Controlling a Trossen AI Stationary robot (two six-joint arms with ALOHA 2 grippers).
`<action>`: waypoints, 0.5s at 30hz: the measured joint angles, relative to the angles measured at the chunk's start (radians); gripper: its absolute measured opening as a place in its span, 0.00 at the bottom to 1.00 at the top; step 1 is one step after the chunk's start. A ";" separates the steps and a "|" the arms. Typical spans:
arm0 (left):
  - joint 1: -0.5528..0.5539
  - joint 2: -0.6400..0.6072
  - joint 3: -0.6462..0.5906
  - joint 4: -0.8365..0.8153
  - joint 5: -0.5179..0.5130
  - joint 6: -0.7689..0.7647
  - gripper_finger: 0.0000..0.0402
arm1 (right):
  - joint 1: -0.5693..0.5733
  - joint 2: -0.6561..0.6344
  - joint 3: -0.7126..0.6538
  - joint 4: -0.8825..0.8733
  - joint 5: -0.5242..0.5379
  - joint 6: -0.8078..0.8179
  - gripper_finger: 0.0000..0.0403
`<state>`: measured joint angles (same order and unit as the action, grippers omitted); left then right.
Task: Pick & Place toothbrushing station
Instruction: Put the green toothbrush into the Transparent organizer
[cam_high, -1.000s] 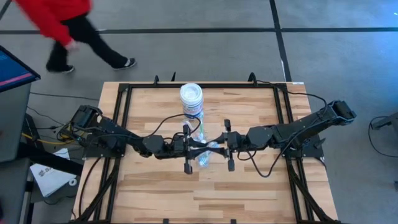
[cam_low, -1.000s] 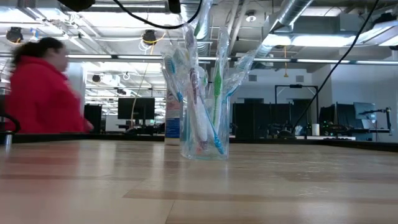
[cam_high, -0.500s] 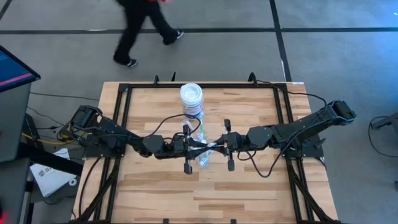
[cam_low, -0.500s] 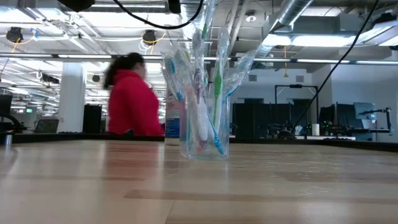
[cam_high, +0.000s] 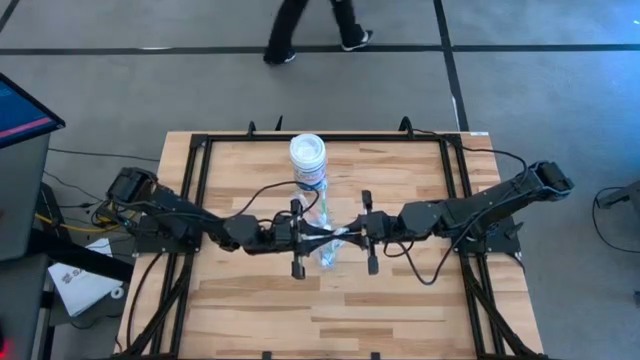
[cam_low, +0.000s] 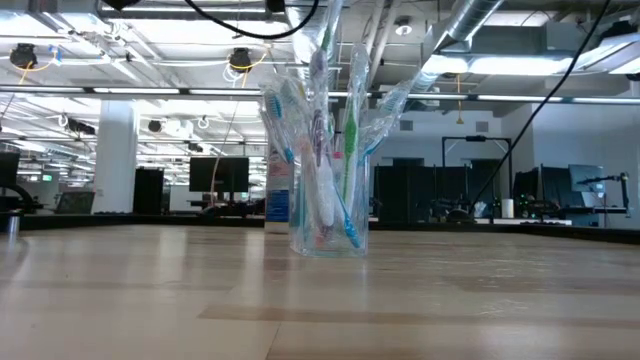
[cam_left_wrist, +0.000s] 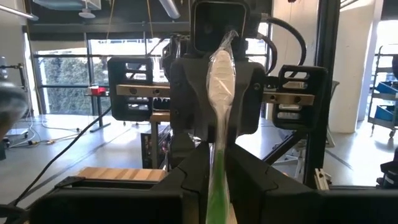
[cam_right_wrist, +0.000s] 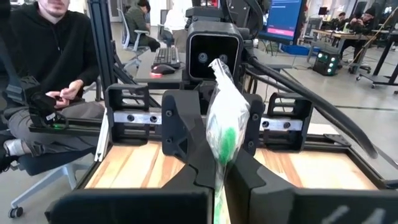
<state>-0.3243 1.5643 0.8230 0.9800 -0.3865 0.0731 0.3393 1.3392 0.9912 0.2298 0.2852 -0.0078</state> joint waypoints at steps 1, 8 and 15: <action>-0.004 -0.008 0.000 -0.014 -0.003 0.000 0.11 | 0.000 -0.002 0.000 -0.001 -0.001 0.000 0.01; -0.046 -0.054 -0.001 -0.065 -0.001 -0.001 0.11 | 0.000 -0.025 -0.005 -0.025 -0.003 0.000 0.00; -0.085 -0.063 -0.001 -0.092 -0.001 0.000 0.11 | -0.022 -0.053 -0.003 -0.027 0.000 -0.005 0.00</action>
<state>-0.4098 1.5011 0.8223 0.8884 -0.3874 0.0729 0.3176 1.2859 0.9884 0.2025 0.2848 -0.0130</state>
